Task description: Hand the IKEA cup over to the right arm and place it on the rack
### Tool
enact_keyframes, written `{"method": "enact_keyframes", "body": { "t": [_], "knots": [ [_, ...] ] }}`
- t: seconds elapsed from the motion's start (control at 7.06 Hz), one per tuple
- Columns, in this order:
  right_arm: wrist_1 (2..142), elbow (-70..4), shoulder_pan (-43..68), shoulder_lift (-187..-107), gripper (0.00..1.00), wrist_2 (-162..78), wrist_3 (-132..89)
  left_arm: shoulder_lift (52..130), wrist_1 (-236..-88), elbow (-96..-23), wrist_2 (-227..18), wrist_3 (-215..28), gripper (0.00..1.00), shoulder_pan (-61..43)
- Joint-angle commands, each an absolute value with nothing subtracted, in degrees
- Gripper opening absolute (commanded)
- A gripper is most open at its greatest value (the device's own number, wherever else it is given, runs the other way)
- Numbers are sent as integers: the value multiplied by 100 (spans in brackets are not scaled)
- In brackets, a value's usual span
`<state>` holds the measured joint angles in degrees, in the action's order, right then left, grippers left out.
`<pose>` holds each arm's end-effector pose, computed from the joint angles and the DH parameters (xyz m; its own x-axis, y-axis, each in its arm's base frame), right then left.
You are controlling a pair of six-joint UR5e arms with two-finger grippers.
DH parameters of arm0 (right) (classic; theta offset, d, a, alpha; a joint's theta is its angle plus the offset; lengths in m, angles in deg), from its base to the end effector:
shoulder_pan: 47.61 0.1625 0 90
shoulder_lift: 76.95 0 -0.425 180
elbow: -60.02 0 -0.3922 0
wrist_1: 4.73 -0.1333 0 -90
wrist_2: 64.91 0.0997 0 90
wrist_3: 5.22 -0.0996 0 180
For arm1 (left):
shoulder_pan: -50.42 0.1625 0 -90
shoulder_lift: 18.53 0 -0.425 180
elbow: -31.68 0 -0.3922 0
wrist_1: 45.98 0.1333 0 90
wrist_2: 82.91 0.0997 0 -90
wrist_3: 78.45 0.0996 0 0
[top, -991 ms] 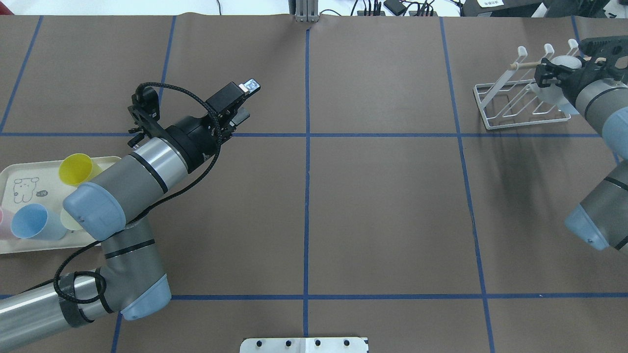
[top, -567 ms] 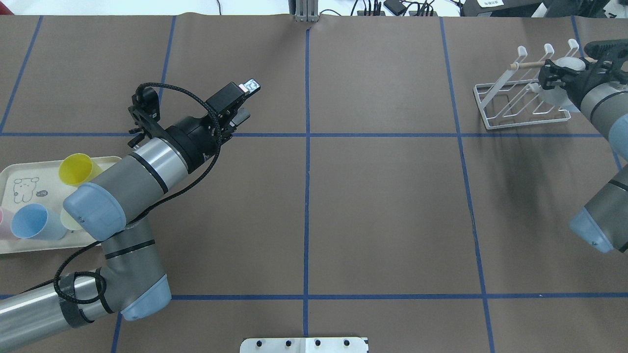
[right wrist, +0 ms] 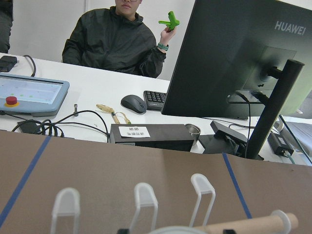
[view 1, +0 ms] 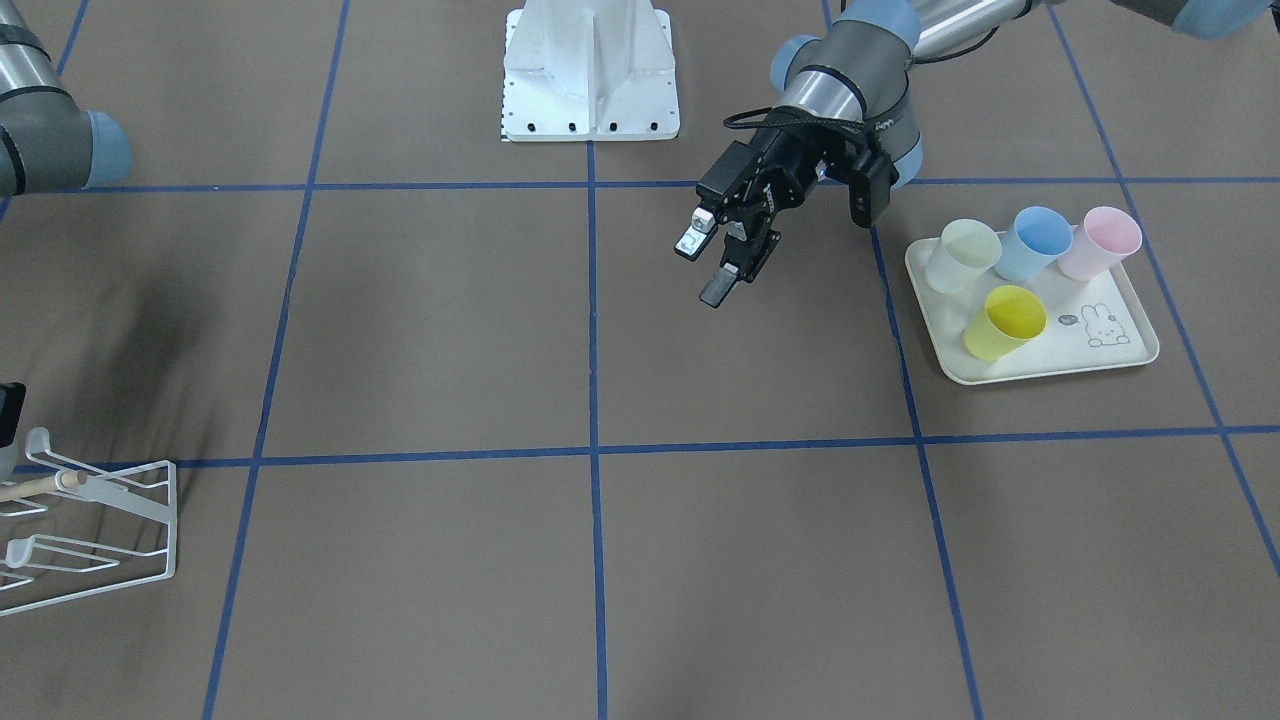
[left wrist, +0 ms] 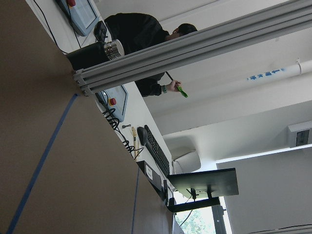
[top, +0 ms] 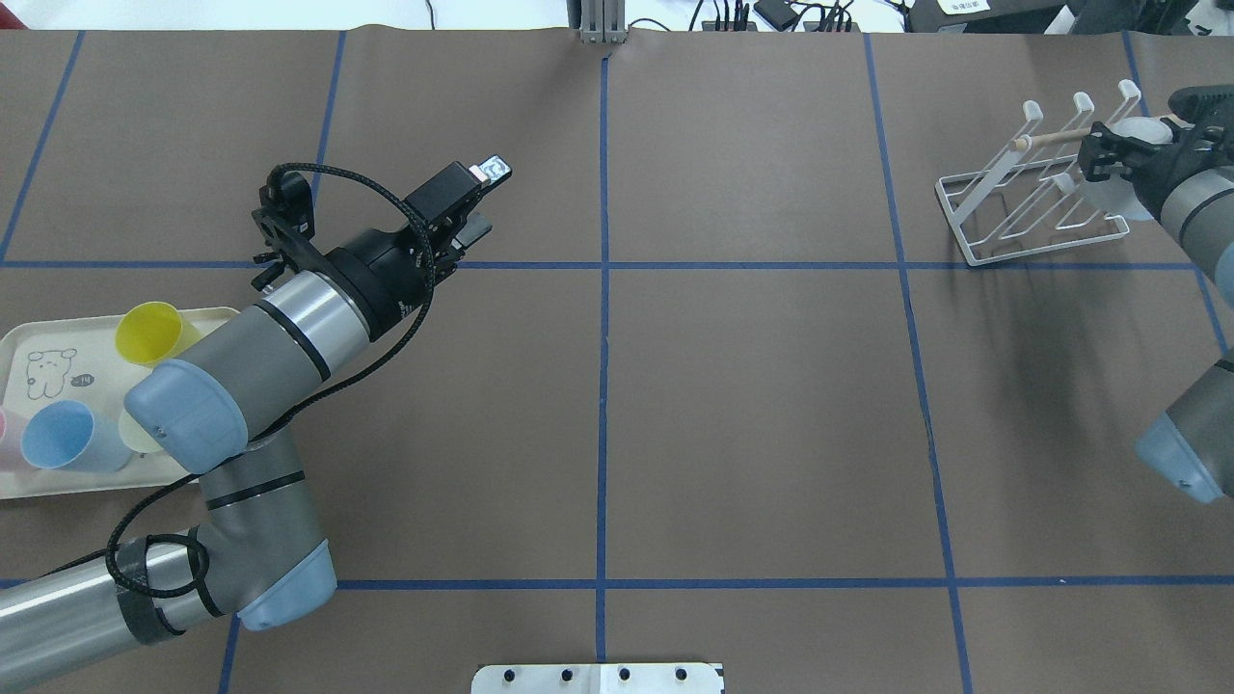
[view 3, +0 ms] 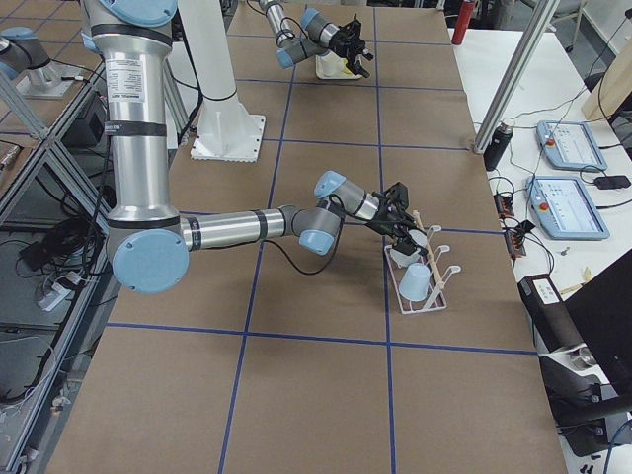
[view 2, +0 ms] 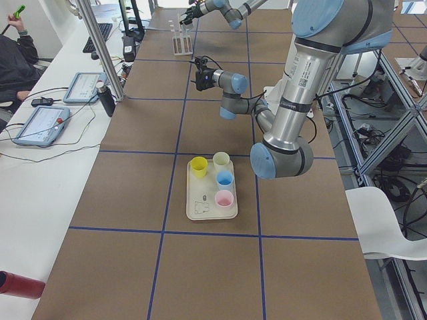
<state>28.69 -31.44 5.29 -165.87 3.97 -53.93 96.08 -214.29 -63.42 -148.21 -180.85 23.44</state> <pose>-0.1852 -0.5254 0.5322 0.8467 0.0990 0.5228 -0.4949 0.5076 0.7053 0.4311 -0.4158 0.2317 -0.4338 0.0019 -0.9010 0.6892 0.6448 -0.3305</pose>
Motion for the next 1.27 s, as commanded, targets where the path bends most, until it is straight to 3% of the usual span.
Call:
{"method": "enact_keyframes", "body": {
  "t": [0.0,0.14,0.28,0.85,1.13],
  "knots": [
    [2867,-3130,521,-16563,14,374,-5426,9608,-21429,-6342,-14821,-18085,100,2344],
    [2875,-3103,521,-16554,86,374,-5435,9608,-21429,-6342,-14821,-18085,100,2344],
    [2867,-3103,521,-16554,100,382,-5444,9608,-21429,-6342,-14821,-18085,100,2344],
    [2849,-3304,740,-16432,100,714,-5496,9608,-21421,-6421,-14847,-18006,100,2335],
    [2875,-3629,1143,-16422,100,1679,-5531,9590,-20863,-6840,-14865,-17403,100,2291]
  ]
}}
